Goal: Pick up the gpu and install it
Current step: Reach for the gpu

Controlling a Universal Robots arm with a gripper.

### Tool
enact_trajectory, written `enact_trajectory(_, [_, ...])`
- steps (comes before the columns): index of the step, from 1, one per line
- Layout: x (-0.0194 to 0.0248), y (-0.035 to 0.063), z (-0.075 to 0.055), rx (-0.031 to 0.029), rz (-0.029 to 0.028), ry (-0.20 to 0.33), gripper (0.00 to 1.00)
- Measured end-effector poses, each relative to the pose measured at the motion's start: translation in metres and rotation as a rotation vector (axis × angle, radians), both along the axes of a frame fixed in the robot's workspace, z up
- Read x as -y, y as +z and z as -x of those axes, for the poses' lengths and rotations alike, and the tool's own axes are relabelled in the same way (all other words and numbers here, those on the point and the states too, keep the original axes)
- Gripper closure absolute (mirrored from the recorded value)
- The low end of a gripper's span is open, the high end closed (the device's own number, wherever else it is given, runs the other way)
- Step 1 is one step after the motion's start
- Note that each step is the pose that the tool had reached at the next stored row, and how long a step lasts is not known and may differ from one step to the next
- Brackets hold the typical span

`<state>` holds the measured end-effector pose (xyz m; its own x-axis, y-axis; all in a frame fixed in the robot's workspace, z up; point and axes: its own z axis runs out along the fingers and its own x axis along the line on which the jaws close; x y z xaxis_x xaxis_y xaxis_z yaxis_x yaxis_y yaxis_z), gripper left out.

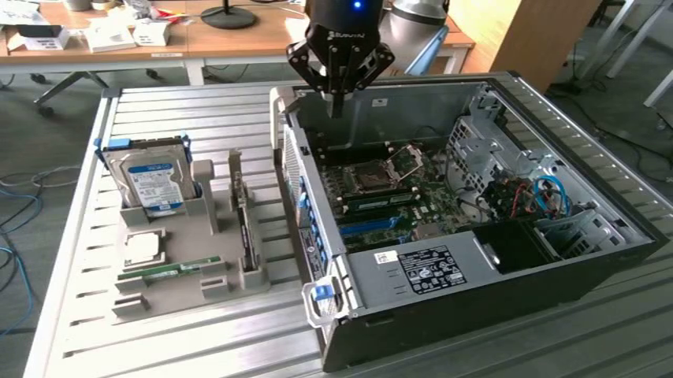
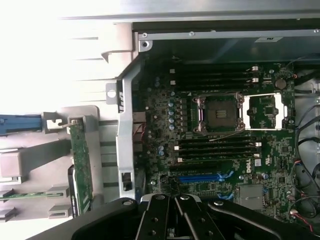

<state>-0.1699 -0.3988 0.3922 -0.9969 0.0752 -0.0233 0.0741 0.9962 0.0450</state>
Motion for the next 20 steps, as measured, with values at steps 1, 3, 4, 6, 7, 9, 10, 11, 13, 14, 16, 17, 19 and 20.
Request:
enact_trajectory(1, [0.0000,0.0000,0.002,-0.0001,0.0000,0.000,0.89])
enact_trajectory(3, [-0.0001,-0.0002,0.006,0.0001,-0.0001,0.000,0.89])
enact_trajectory(4, [-0.0001,-0.0003,0.008,0.0001,-0.0001,0.000,0.89])
enact_trajectory(6, [-0.0001,-0.0004,0.011,0.0001,-0.0001,0.000,0.89])
enact_trajectory(7, [-0.0001,-0.0004,0.012,0.0000,0.0000,0.000,0.89])
enact_trajectory(9, [-0.0001,-0.0005,0.015,0.0000,-0.0001,0.000,0.89])
enact_trajectory(10, [-0.0001,-0.0005,0.017,0.0000,-0.0001,0.000,0.89])
enact_trajectory(11, [-0.0001,-0.0006,0.019,0.0001,-0.0002,0.000,0.89])
enact_trajectory(13, [-0.0001,-0.0006,0.023,0.0000,-0.0001,0.000,0.89])
enact_trajectory(14, [-0.0001,-0.0006,0.025,0.0000,-0.0001,0.000,0.89])
enact_trajectory(16, [-0.0002,-0.0006,0.029,0.0000,0.0000,0.000,0.89])
enact_trajectory(17, [-0.0002,-0.0007,0.031,0.0000,0.0000,0.000,0.89])
enact_trajectory(19, [-0.0002,-0.0007,0.035,0.0000,0.0000,0.000,0.89])
enact_trajectory(20, [-0.0002,-0.0007,0.037,0.0000,-0.0001,0.000,0.89])
